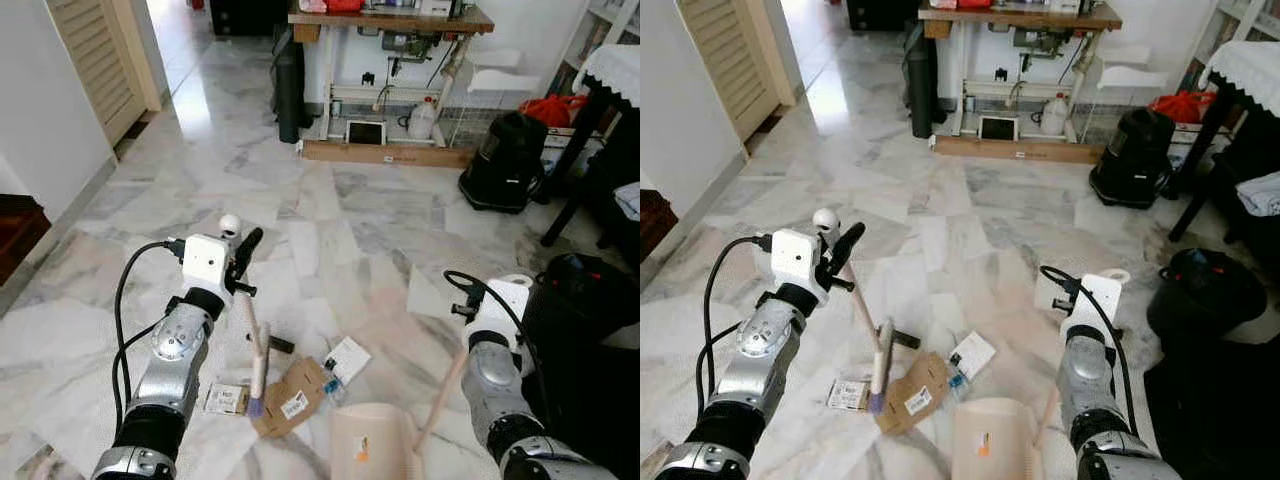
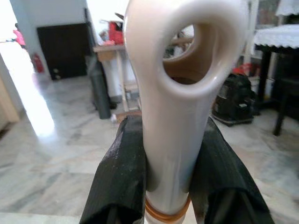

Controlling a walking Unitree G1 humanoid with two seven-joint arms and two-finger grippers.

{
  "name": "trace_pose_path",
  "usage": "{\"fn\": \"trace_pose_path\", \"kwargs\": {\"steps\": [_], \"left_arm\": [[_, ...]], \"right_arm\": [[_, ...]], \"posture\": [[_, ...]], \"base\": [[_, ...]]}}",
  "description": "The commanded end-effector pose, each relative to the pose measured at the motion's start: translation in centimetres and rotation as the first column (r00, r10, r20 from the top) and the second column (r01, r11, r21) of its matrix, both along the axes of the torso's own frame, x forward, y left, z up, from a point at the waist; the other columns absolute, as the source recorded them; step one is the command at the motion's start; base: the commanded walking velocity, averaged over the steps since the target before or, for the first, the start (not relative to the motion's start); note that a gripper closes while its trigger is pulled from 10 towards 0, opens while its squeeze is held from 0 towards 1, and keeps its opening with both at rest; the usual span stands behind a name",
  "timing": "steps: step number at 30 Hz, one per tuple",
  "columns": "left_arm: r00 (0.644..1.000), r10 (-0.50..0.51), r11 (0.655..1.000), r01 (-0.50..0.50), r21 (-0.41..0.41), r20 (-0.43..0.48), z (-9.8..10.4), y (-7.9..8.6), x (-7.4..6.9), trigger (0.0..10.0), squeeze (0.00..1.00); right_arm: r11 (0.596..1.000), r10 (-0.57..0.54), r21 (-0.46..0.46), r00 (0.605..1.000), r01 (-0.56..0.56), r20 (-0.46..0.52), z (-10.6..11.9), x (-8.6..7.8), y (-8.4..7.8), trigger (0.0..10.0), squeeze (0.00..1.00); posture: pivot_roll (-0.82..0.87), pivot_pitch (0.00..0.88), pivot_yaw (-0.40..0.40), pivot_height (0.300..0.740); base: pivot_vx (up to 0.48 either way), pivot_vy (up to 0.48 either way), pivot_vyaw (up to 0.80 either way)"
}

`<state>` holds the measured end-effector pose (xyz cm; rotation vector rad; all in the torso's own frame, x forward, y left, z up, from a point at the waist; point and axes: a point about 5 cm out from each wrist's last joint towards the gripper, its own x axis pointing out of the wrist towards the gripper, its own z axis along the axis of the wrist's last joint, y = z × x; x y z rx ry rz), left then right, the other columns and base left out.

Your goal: Sweep floor

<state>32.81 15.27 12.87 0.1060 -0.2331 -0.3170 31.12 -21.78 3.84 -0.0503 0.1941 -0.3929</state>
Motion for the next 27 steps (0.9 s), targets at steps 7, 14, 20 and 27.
{"fn": "trace_pose_path", "kwargs": {"steps": [7, 14, 20, 27], "left_arm": [[0.997, -0.076, 0.997, 0.076, -0.015, -0.003, 0.7, -0.9, 0.3, 10.0, 0.0], [0.999, -0.043, 0.999, 0.043, 0.017, 0.007, 0.6, -0.5, 0.8, 10.0, 0.0], [0.999, -0.031, 0.999, 0.031, 0.013, -0.016, 0.2, -0.3, 1.1, 10.0, 0.0], [0.999, -0.005, 1.0, 0.006, 0.021, -0.05, -0.8, 0.2, 1.3, 10.0, 0.0]], "right_arm": [[1.0, -0.013, -0.023, 1.0, 0.013, 0.003, 0.0, -0.2, -0.4, 10.0, 0.0], [0.999, -0.015, -0.03, 1.0, 0.016, 0.015, 0.3, 0.1, -0.1, 10.0, 0.0], [0.999, -0.025, -0.037, 0.999, 0.025, 0.021, 0.6, 0.2, -0.2, 10.0, 0.0], [0.999, -0.014, -0.037, 1.0, 0.015, 0.027, 0.9, 0.6, 0.2, 10.0, 0.0]], "posture": [[0.02, 0.0, -0.009, 0.74], [-0.01, 0.003, -0.002, 0.74], [-0.03, 0.025, -0.002, 0.74], [-0.07, 0.041, -0.014, 0.74]], "base": [[0.0, 0.0, 0.0], [0.0, 0.0, 0.0], [0.0, 0.0, 0.0], [0.0, 0.0, 0.0]]}}
